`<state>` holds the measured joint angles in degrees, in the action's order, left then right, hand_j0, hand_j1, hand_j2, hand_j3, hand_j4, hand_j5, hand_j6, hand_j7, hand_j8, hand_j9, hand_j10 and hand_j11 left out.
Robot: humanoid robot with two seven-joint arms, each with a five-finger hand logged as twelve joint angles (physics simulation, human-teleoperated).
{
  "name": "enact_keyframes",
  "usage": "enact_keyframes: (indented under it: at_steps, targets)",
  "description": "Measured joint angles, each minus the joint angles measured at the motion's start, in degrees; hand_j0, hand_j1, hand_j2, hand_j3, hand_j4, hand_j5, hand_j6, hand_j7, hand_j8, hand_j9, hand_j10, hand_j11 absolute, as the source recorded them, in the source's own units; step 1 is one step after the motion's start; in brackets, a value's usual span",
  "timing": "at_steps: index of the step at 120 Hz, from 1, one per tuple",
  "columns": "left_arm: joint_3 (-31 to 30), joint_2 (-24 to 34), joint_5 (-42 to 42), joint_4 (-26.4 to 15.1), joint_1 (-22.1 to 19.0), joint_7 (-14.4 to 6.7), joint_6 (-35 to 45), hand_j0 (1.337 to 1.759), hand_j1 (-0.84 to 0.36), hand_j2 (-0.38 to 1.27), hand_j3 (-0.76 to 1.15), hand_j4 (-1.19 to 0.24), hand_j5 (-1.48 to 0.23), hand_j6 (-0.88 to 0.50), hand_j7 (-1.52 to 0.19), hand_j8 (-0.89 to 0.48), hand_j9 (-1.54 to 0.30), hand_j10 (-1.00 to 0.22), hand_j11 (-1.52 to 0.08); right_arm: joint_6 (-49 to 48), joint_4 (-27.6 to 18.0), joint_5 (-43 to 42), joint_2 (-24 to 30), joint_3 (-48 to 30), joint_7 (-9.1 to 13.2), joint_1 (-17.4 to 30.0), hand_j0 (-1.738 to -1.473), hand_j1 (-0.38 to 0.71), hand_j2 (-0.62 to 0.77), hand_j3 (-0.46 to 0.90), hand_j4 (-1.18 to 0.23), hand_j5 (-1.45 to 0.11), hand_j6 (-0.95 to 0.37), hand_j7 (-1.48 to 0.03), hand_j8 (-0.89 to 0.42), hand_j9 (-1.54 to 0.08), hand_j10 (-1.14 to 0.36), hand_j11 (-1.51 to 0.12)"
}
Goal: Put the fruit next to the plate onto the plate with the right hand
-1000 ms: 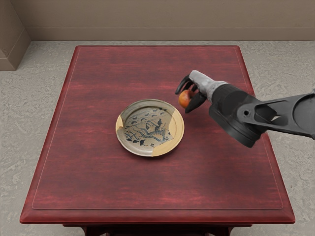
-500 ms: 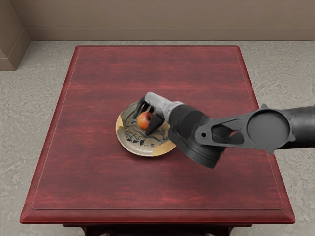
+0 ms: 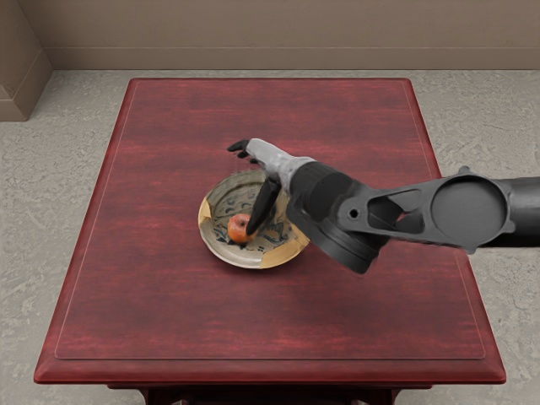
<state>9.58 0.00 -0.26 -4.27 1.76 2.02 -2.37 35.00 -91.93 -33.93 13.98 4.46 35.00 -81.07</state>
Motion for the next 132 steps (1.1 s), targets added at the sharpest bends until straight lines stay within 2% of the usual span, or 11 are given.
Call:
enact_keyframes:
  at_steps: [8,16,41,53,62,74,89,107,132]
  targets:
    - [0.0,0.0,0.0,0.0,0.0,0.0,0.0,1.658,0.05,0.05,0.00,-0.25,-0.32,-0.25,-0.32,-0.25,-0.32,-0.25,-0.32,-0.9,-0.3,0.2,1.9,-6.6,0.0,3.4,-1.658,-0.20,0.00,0.00,-0.13,-0.17,-0.12,-0.17,-0.12,-0.17,-0.13,-0.17]
    - [0.0,0.0,0.0,0.0,0.0,0.0,0.0,1.658,0.05,0.05,0.00,-0.25,-0.32,-0.25,-0.32,-0.25,-0.32,-0.25,-0.32,-6.5,-0.4,2.1,4.0,-14.5,0.0,7.7,-1.658,-0.23,0.00,0.00,-0.11,-0.14,-0.10,-0.14,-0.10,-0.14,-0.11,-0.14]
    - [0.0,0.0,0.0,0.0,0.0,0.0,0.0,1.658,0.05,0.05,0.00,-0.25,-0.32,-0.25,-0.32,-0.25,-0.32,-0.25,-0.32,-31.2,-1.1,15.1,13.9,-35.5,0.0,20.5,-1.658,-0.27,-0.01,0.00,-0.07,-0.09,-0.07,-0.09,-0.07,-0.09,-0.07,-0.09]
    - [0.0,0.0,0.0,0.0,0.0,0.0,0.0,1.658,0.05,0.05,0.00,-0.25,-0.32,-0.25,-0.32,-0.25,-0.32,-0.25,-0.32,-44.8,-1.2,21.8,19.7,-47.2,0.0,29.8,-1.658,-0.27,-0.01,0.00,-0.06,-0.08,-0.06,-0.08,-0.06,-0.08,-0.06,-0.08]
    - [0.0,0.0,0.0,0.0,0.0,0.0,0.0,1.658,0.05,0.05,0.00,-0.25,-0.32,-0.25,-0.32,-0.25,-0.32,-0.25,-0.32,-53.6,-0.9,28.3,24.9,-52.6,0.0,35.3,-1.658,-0.28,-0.01,0.00,-0.06,-0.08,-0.06,-0.08,-0.06,-0.08,-0.06,-0.08]
    - [0.0,0.0,0.0,0.0,0.0,0.0,0.0,1.658,0.05,0.05,0.00,-0.25,-0.32,-0.25,-0.32,-0.25,-0.32,-0.25,-0.32,-62.7,0.4,35.2,30.4,-57.1,0.0,40.8,-1.658,-0.28,-0.01,0.00,-0.06,-0.07,-0.06,-0.07,-0.05,-0.07,-0.06,-0.07]
    - [0.0,0.0,0.0,0.0,0.0,0.0,0.0,1.658,0.05,0.05,0.00,-0.25,-0.32,-0.25,-0.32,-0.25,-0.32,-0.25,-0.32,-67.8,5.2,41.9,34.7,-59.4,0.0,45.4,-1.658,-0.29,-0.01,0.00,-0.05,-0.07,-0.05,-0.07,-0.05,-0.07,-0.05,-0.07]
    - [0.0,0.0,0.0,0.0,0.0,0.0,0.0,1.658,0.05,0.05,0.00,-0.25,-0.32,-0.25,-0.32,-0.25,-0.32,-0.25,-0.32,-69.5,10.2,48.3,39.3,-59.6,0.0,47.4,-1.658,-0.29,-0.01,0.00,-0.05,-0.07,-0.05,-0.07,-0.05,-0.07,-0.05,-0.07]
    - [0.0,0.0,0.0,0.0,0.0,0.0,0.0,1.658,0.05,0.05,0.00,-0.25,-0.32,-0.25,-0.32,-0.25,-0.32,-0.25,-0.32,-70.0,11.6,51.3,41.9,-58.8,0.0,48.5,-1.658,-0.29,-0.01,0.00,-0.05,-0.06,-0.05,-0.06,-0.05,-0.06,-0.05,-0.06]
